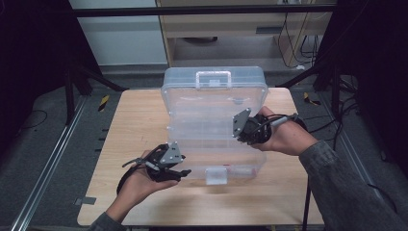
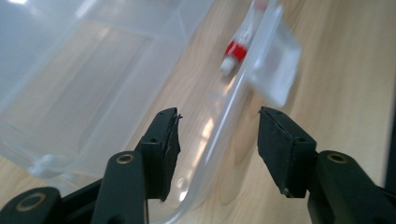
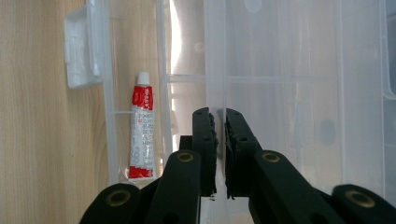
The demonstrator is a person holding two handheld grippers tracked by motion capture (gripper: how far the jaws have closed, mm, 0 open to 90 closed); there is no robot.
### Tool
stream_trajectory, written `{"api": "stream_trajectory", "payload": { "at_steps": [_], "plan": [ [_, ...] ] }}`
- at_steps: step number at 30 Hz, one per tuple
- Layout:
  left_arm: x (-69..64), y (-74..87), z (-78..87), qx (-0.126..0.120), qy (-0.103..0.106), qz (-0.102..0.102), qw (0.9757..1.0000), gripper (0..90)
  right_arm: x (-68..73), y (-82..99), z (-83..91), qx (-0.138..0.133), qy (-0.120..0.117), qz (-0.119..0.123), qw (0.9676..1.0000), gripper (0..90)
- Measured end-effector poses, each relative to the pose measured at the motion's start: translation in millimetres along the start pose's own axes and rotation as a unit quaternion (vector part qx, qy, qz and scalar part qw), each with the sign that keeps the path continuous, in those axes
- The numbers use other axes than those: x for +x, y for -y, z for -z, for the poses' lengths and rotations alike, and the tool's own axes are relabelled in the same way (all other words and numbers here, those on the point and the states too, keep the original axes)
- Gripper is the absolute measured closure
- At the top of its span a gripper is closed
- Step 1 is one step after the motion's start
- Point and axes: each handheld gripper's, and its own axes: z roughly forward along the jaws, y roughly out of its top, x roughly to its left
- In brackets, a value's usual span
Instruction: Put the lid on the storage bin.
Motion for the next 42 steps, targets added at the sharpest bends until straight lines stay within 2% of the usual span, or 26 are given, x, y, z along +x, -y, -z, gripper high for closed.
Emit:
{"api": "stream_trajectory", "payload": {
  "at_steps": [1, 2, 4, 6, 7, 8, 9, 10, 12, 14, 15, 16, 20, 23, 26, 27, 29, 30, 31, 34, 37, 42],
  "plan": [
    [1.3, -1.3, 8.9, -0.019, 0.009, 0.014, 0.9997, 45.2, 0.4, 0.1, -0.1, 0.0, 0.001, 0.0, 1.0, 84.3],
    [1.3, -1.3, 8.9, -0.019, 0.009, 0.014, 0.9997, 43.7, 0.4, 0.1, -0.1, 0.0, 0.001, 0.0, 1.0, 84.3],
    [3.8, -3.1, 18.5, -0.043, 0.016, 0.034, 0.9983, 41.7, 0.9, 0.5, 0.2, 0.001, 0.002, 0.0, 1.0, 84.1],
    [9.1, -5.6, 26.4, -0.077, 0.024, 0.046, 0.9957, 41.0, 1.5, 1.1, 0.0, -0.002, 0.003, 0.0, 1.0, 84.1],
    [11.3, -7.8, 35.4, -0.09, 0.024, 0.062, 0.9937, 45.6, 2.0, 1.7, 0.0, -0.002, 0.004, -0.001, 1.0, 83.9],
    [11.3, -7.8, 35.4, -0.09, 0.024, 0.062, 0.9937, 50.2, 2.0, 1.7, 0.0, -0.002, 0.004, -0.001, 1.0, 83.9],
    [13.6, -8.9, 41.5, -0.085, 0.006, 0.059, 0.9946, 59.2, 2.4, 2.1, 0.0, -0.003, 0.005, 0.001, 1.0, 83.8],
    [19.0, -12.7, 50.8, -0.088, -0.007, 0.063, 0.9941, 66.8, 2.5, 2.0, 0.0, -0.003, 0.006, 0.001, 1.0, 83.8],
    [22.9, -15.0, 54.9, -0.087, -0.011, 0.068, 0.9938, 80.5, 2.6, 2.0, 0.0, -0.002, 0.005, 0.003, 1.0, 83.7],
    [38.5, -22.4, 66.1, -0.085, -0.03, 0.087, 0.9921, 88.5, 3.3, 1.6, -0.1, -0.001, 0.008, 0.005, 1.0, 83.5],
    [44.6, -24.9, 68.7, -0.082, -0.035, 0.093, 0.9917, 89.5, 3.7, 1.6, -0.1, -0.001, 0.01, 0.005, 0.9999, 83.4],
    [44.6, -24.9, 68.7, -0.082, -0.035, 0.093, 0.9917, 89.6, 3.8, 1.8, -0.2, -0.001, 0.011, 0.007, 0.9999, 83.4],
    [73.7, -37.4, 72.9, -0.066, -0.061, 0.109, 0.99, 89.7, 5.2, 1.8, -0.4, 0.0, 0.013, 0.007, 0.9999, 83.2],
    [89.5, -43.3, 70.2, -0.074, -0.052, 0.135, 0.9866, 89.6, 6.3, 1.6, -0.7, 0.001, 0.013, 0.009, 0.9999, 83.2],
    [102.5, -49.4, 66.1, -0.082, -0.052, 0.152, 0.9837, 89.7, 7.4, 2.3, -1.1, -0.002, 0.013, 0.008, 0.9999, 83.2],
    [102.5, -49.4, 66.1, -0.082, -0.052, 0.152, 0.9837, 89.6, 7.4, 2.3, -1.1, -0.002, 0.013, 0.008, 0.9999, 83.2],
    [110.1, -53.3, 60.8, -0.088, -0.048, 0.165, 0.9812, 89.6, 8.8, 3.9, -0.8, -0.003, 0.015, 0.007, 0.9999, 83.0],
    [110.1, -53.3, 60.8, -0.088, -0.048, 0.165, 0.9812, 89.6, 8.8, 3.9, -0.8, -0.003, 0.015, 0.007, 0.9999, 83.0],
    [113.0, -54.9, 57.4, -0.091, -0.044, 0.172, 0.9799, 89.6, 9.1, 4.8, -0.9, -0.006, 0.015, 0.008, 0.9998, 82.9],
    [114.4, -56.1, 55.5, -0.086, -0.05, 0.171, 0.9803, 89.6, 10.4, 5.1, -0.9, -0.005, 0.017, 0.006, 0.9998, 82.6],
    [116.4, -55.4, 56.4, -0.093, -0.051, 0.18, 0.978, 89.7, 12.3, 5.6, -1.7, -0.009, 0.015, 0.009, 0.9998, 81.5],
    [116.3, -52.9, 58.5, -0.085, -0.053, 0.181, 0.9784, 89.7, 15.5, 7.0, -1.9, -0.009, 0.021, 0.006, 0.9997, 82.1]
  ]
}}
